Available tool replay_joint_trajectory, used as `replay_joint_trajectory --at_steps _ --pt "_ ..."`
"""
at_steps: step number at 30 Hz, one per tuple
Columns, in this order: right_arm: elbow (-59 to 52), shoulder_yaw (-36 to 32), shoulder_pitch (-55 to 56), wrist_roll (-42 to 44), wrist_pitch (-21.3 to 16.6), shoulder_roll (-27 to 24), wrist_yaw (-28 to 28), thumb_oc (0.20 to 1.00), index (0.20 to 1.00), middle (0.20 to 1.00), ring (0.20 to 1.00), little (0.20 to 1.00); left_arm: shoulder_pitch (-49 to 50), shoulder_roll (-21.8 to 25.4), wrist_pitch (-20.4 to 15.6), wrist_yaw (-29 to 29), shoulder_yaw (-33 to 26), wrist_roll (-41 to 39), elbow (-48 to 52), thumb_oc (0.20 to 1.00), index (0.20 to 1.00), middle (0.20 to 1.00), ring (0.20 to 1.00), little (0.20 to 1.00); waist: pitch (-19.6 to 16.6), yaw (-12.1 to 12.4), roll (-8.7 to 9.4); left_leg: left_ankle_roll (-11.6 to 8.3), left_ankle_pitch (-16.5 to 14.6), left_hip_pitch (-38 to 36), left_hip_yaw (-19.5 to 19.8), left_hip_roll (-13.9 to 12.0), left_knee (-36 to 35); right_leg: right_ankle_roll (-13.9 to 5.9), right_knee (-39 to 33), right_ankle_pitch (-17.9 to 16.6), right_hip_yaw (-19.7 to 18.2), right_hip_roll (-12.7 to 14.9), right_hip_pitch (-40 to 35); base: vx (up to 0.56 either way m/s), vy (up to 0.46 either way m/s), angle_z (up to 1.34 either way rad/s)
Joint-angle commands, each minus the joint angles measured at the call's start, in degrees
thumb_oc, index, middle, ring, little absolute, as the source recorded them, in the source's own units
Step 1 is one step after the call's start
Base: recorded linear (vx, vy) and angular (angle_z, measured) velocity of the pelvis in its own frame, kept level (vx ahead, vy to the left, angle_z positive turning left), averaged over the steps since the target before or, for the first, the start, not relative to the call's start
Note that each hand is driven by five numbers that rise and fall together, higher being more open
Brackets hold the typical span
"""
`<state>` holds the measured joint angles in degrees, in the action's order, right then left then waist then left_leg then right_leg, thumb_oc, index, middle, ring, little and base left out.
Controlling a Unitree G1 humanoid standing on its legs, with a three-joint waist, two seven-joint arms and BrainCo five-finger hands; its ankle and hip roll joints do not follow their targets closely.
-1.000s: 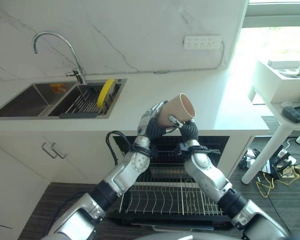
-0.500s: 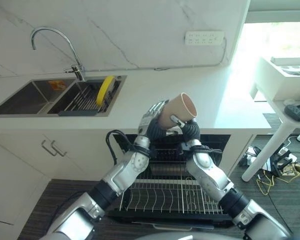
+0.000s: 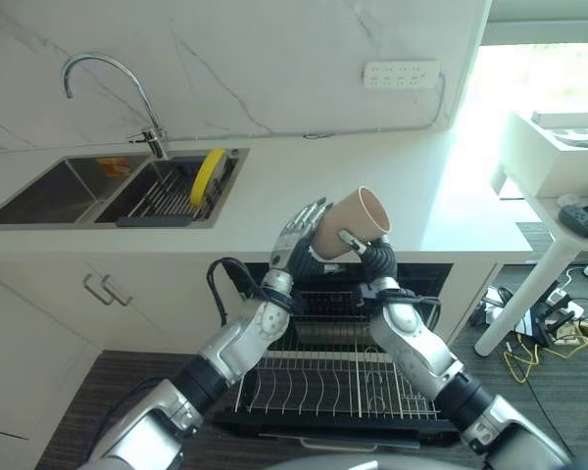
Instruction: Place the dishes in the dishwasher.
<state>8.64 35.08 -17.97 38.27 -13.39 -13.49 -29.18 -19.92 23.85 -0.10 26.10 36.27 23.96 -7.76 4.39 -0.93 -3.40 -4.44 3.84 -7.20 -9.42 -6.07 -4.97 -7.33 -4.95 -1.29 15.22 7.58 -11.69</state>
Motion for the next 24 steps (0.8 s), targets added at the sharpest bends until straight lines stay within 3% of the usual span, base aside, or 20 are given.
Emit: replay_joint_trajectory --at_steps 1,6,9,13,16,17,18,19,21,24 --pt "-3.3 -5.7 -4.4 -1.8 -8.2 2.4 2.3 0.2 0.2 0.2 0.2 0.2 -1.4 3.2 -1.3 2.1 1.8 1.8 -3.6 1.0 1.0 1.0 1.0 1.0 0.7 1.1 2.41 -0.3 -5.9 -3.8 -1.5 -1.0 0.0 -3.55 1.8 1.0 -1.6 3.7 2.3 0.0 0.0 0.0" --pt "-7.0 -11.2 2.0 1.5 -10.0 -1.0 7.1 0.2 0.2 0.2 0.2 0.2 4.6 5.7 -2.5 4.7 -5.0 0.8 -2.8 1.0 1.0 1.0 1.0 1.0 0.8 0.9 2.4 -0.21 -5.9 -3.7 -1.7 -1.1 0.0 -3.58 1.8 0.8 -1.7 3.6 2.4 0.0 0.0 0.0" --pt "-11.1 -17.0 9.7 3.8 -11.0 -3.9 13.4 0.2 0.2 0.2 0.2 0.2 10.7 7.2 -4.2 6.5 -11.8 0.9 -1.6 1.0 1.0 1.0 1.0 1.0 0.9 0.3 2.41 -0.1 -5.9 -3.7 -2.0 -1.2 0.0 -3.68 1.8 0.7 -1.9 3.6 2.7 0.0 0.0 0.0" --pt "-14.6 -22.0 15.8 5.3 -9.0 -4.3 19.0 0.2 0.2 0.2 0.2 0.2 16.3 7.8 -4.5 7.8 -18.3 0.1 0.7 1.0 1.0 1.0 1.0 1.0 0.9 -0.9 2.51 0.06 -5.8 -3.7 -2.7 -1.3 0.0 -3.79 1.8 0.4 -2.2 3.4 3.0 0.0 0.01 -0.03" --pt "-15.8 -24.1 19.0 1.3 -8.2 -4.9 22.5 0.2 0.2 0.2 0.2 0.2 19.0 7.7 -5.9 8.3 -21.4 0.6 2.0 1.0 1.0 1.0 1.0 1.0 1.1 -1.6 2.87 0.04 -5.8 -3.6 -3.1 -1.3 0.0 -3.98 1.8 0.2 -2.4 3.4 3.2 0.0 0.006 -0.02" --pt "-15.7 -24.5 20.2 1.1 -7.7 -5.1 23.5 0.2 0.2 0.2 0.2 0.2 20.0 7.8 -7.0 7.8 -22.2 0.5 2.6 1.0 1.0 1.0 1.0 1.0 1.1 -1.8 2.95 0.03 -5.9 -3.5 -3.2 -1.2 0.0 -4.06 1.8 0.2 -2.5 3.4 3.3 0.0 0.0 0.0" --pt "-15.8 -26.0 22.9 2.0 -6.4 -5.8 25.5 0.2 0.2 0.2 0.2 0.2 22.1 8.1 -11.7 4.3 -23.7 -0.7 4.3 1.0 1.0 1.0 1.0 1.0 1.4 -2.2 3.14 0.05 -6.0 -3.5 -3.5 -1.2 0.0 -4.21 2.2 0.4 -2.7 3.4 3.6 0.0 0.0 0.0" --pt "-15.8 -26.2 23.3 2.0 -6.3 -5.9 25.8 0.2 0.2 0.2 0.2 0.2 22.4 8.2 -12.5 3.4 -23.9 -1.1 4.6 1.0 1.0 1.0 1.0 1.0 1.4 -2.3 3.16 0.08 -6.0 -3.5 -3.6 -1.3 0.0 -4.22 2.3 0.5 -2.8 3.4 3.7 0.0 0.0 0.0" --pt "-14.2 -27.7 26.6 2.5 -4.8 -6.3 28.7 0.2 0.2 0.2 0.2 0.2 25.4 8.9 -18.3 -4.9 -24.4 -4.6 7.6 1.0 1.0 1.0 1.0 1.0 2.0 -3.0 3.2 0.4 -6.0 -3.5 -4.0 -1.2 0.0 -4.35 3.8 1.1 -3.2 3.4 4.5 0.0 0.0 0.0" --pt "-12.0 -27.6 27.2 1.5 -4.7 -6.3 29.9 0.2 0.2 0.2 0.2 0.2 25.8 9.5 -19.8 -8.3 -23.8 -5.7 7.0 1.0 1.0 1.0 1.0 1.0 2.2 -3.3 3.16 0.61 -6.0 -3.8 -4.5 -1.3 0.0 -4.42 4.8 1.6 -3.6 3.3 4.8 0.01 0.007 -0.02"
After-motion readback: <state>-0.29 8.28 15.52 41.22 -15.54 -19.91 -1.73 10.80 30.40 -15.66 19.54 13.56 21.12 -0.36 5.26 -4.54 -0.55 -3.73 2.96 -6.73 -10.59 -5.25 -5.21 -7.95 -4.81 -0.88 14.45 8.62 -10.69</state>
